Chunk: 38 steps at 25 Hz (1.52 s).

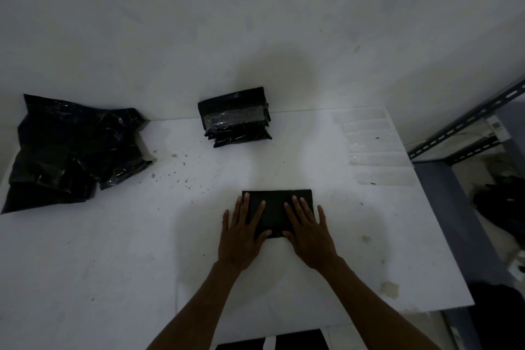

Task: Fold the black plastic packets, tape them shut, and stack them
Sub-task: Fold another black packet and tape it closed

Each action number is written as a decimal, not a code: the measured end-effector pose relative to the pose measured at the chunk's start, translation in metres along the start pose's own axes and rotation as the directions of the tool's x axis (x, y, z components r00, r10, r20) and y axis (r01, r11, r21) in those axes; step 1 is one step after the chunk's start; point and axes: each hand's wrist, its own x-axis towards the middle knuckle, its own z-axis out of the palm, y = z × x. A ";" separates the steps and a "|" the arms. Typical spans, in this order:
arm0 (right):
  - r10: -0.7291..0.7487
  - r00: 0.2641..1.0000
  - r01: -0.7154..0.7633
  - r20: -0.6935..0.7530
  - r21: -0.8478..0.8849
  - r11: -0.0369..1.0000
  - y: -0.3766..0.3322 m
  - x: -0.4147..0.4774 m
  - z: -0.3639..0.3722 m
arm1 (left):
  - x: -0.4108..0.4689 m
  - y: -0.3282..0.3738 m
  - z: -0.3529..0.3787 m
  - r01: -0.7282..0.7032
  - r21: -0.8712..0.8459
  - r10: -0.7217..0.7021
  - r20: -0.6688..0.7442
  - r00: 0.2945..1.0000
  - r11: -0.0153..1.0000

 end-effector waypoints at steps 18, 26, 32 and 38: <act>0.677 0.732 -0.440 0.076 0.811 0.386 0.035 0.056 -0.033 | 0.044 -0.001 -0.037 0.361 -0.874 -0.674 0.053 0.737 0.326; 0.548 0.832 -0.455 0.082 0.665 0.592 0.038 0.035 -0.025 | 0.027 -0.001 -0.034 0.453 -0.694 -0.597 0.041 0.801 0.560; 0.497 0.867 -0.395 -0.015 0.588 0.706 0.032 0.019 -0.014 | 0.016 -0.003 -0.029 0.412 -0.616 -0.517 0.009 0.856 0.672; 0.545 0.837 -0.405 -0.048 0.615 0.676 0.025 0.011 -0.009 | 0.010 -0.006 -0.023 0.385 -0.662 -0.499 0.019 0.866 0.643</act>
